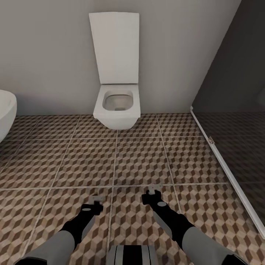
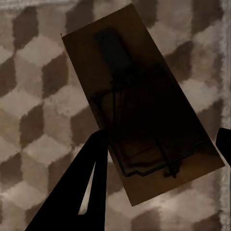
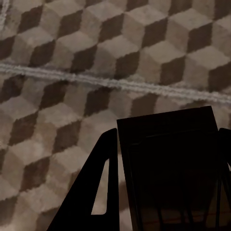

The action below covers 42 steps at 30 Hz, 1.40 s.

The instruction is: Take the four mousetraps from the cabinet in the bathroom and place them on the bathroom floor. Make sure all four end up on the same floor surface, and ensure that at least two of them are either under or directly next to the same bathroom sink.

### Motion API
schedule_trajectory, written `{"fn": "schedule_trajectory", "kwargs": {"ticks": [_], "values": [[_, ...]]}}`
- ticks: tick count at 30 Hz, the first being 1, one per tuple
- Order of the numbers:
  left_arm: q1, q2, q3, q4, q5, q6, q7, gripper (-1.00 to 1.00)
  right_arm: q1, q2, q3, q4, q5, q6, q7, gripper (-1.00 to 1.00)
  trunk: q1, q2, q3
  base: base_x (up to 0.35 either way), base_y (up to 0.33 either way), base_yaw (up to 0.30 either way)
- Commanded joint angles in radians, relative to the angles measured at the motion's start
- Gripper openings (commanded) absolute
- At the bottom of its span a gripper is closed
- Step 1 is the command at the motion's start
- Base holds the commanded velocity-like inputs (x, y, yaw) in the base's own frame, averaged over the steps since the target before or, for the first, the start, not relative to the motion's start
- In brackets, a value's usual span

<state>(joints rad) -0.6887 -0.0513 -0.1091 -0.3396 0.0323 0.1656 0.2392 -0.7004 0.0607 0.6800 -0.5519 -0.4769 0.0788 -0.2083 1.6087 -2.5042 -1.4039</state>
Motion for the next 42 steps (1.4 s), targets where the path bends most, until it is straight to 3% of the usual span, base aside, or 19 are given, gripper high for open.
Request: {"fn": "schedule_trajectory", "kwargs": {"ticks": [1,6,9,12,16,23,27,35,39,40,42], "values": [[0.000,0.001,-0.008,-0.002,0.003,-0.006,0.008,-1.00,-0.001,-0.001,0.007,-0.002,-0.008,0.002,-0.009,-1.00,0.000,0.000,-0.001,0.000,0.000,0.000],[0.000,0.004,-0.008,0.002,0.005,-0.185,0.008,-1.00,-0.001,0.002,0.021,-0.002,-0.002,-0.041,-0.008,-1.00,0.000,0.000,-0.001,0.000,0.000,0.000],[0.000,0.003,-0.006,0.005,0.004,-0.251,0.008,-1.00,-0.001,0.004,0.051,-0.002,0.016,-0.058,-0.008,-1.00,0.000,0.000,-0.001,0.000,0.000,0.000],[0.000,0.002,-0.002,-0.011,0.002,-0.268,0.008,-1.00,-0.001,0.006,0.063,-0.004,0.030,-0.063,-0.008,-1.00,0.000,0.000,-0.001,0.000,0.000,0.000],[0.000,0.001,-0.001,-0.086,0.003,-0.234,0.010,-1.00,-0.003,0.024,0.068,-0.013,0.059,-0.061,-0.010,-1.00,0.000,0.000,-0.001,0.000,0.000,0.000],[-0.001,-0.002,0.000,-0.284,0.004,0.082,0.006,-1.00,-0.030,0.078,0.068,-0.025,0.146,-0.010,-0.019,-1.00,0.000,0.000,-0.001,0.000,0.000,0.000],[-0.001,0.001,0.000,-0.278,0.004,0.127,0.006,-1.00,-0.047,0.087,0.066,-0.026,0.158,0.010,-0.020,-1.00,0.000,0.000,-0.001,0.000,0.000,0.000],[-0.006,0.004,0.001,-0.217,0.004,0.133,0.005,-1.00,-0.082,0.091,0.065,-0.025,0.163,0.049,-0.019,-1.00,0.000,0.000,-0.001,0.000,0.000,0.000],[-0.006,0.004,0.000,-0.126,0.002,0.022,0.005,-1.00,-0.087,0.090,0.064,-0.015,0.163,0.051,-0.018,-1.00,0.000,0.000,-0.001,0.000,0.000,0.000],[-0.006,0.004,0.000,-0.083,0.002,-0.046,0.005,-1.00,-0.087,0.089,0.064,-0.014,0.163,0.050,-0.017,-1.00,0.000,0.000,-0.001,0.000,0.000,0.000],[-0.006,0.004,0.000,-0.056,0.002,-0.089,0.005,-1.00,-0.088,0.089,0.064,-0.013,0.163,0.050,-0.016,-1.00,0.000,0.000,-0.001,0.000,0.000,0.000]]}}
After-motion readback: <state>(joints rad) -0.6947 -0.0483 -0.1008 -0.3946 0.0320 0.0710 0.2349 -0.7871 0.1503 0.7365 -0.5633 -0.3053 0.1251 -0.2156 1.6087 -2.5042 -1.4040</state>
